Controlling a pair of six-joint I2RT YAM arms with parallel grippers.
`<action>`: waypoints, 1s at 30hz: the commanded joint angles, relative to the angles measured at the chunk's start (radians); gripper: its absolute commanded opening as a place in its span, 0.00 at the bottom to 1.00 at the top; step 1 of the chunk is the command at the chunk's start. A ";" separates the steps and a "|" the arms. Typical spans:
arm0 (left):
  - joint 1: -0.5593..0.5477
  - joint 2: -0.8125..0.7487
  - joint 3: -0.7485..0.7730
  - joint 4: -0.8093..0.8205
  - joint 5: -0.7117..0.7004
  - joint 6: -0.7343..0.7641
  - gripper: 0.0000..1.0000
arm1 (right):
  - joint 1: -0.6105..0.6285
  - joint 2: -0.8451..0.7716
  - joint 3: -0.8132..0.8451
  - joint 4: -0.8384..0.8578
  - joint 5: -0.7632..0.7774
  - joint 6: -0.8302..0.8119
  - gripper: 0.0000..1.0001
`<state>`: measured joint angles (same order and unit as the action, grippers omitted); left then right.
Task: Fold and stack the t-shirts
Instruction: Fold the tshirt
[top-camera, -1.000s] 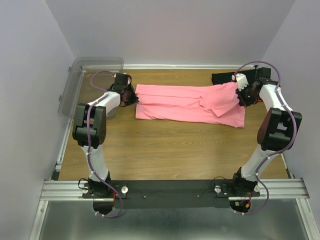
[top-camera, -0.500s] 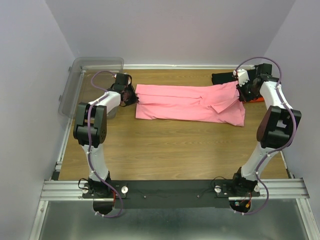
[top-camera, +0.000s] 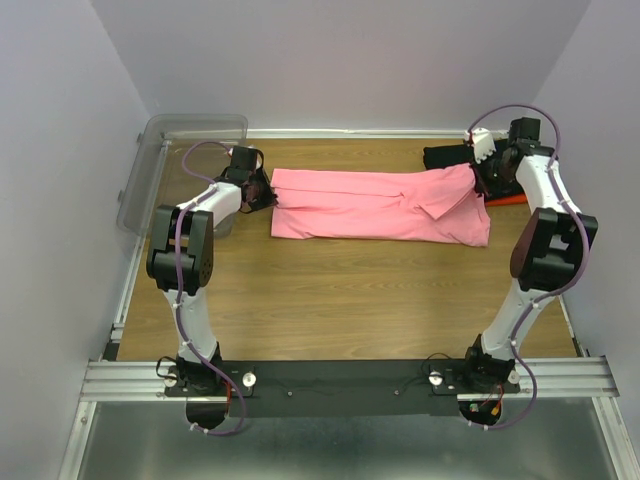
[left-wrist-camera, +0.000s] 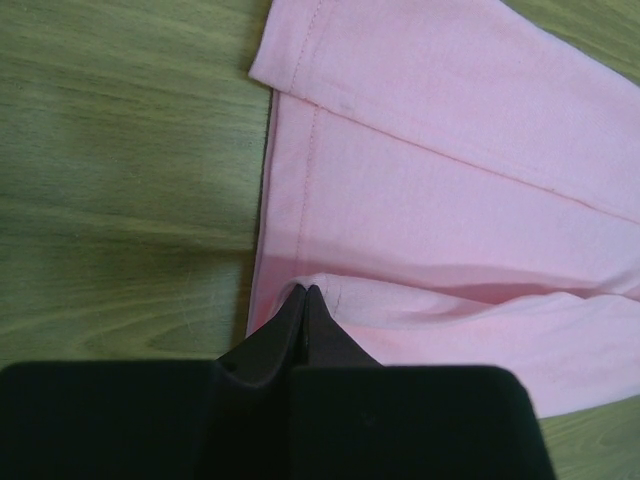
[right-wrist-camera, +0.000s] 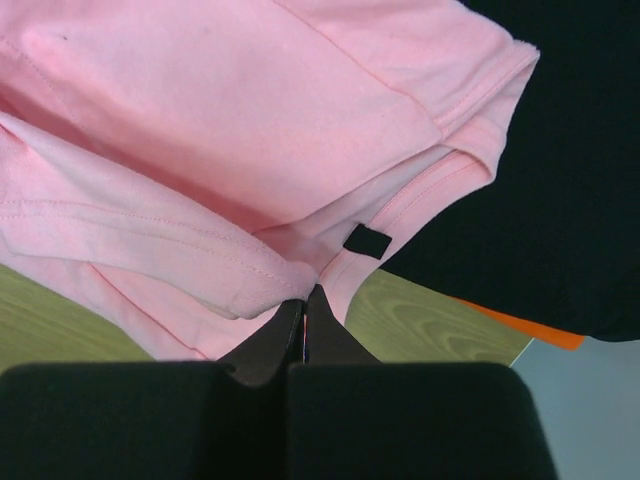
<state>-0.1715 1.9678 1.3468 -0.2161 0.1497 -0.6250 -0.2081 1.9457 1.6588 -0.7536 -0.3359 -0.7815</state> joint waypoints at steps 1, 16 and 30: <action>0.004 0.025 0.028 0.004 -0.009 0.015 0.00 | 0.019 0.030 0.042 0.000 -0.020 0.024 0.01; 0.004 0.029 0.029 0.006 -0.009 0.016 0.00 | 0.084 0.047 0.059 0.000 0.003 0.028 0.03; 0.004 0.036 0.029 0.006 -0.006 0.016 0.00 | 0.111 0.070 0.117 0.000 0.018 0.065 0.02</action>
<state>-0.1715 1.9816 1.3502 -0.2157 0.1497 -0.6243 -0.1101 1.9942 1.7382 -0.7536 -0.3286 -0.7403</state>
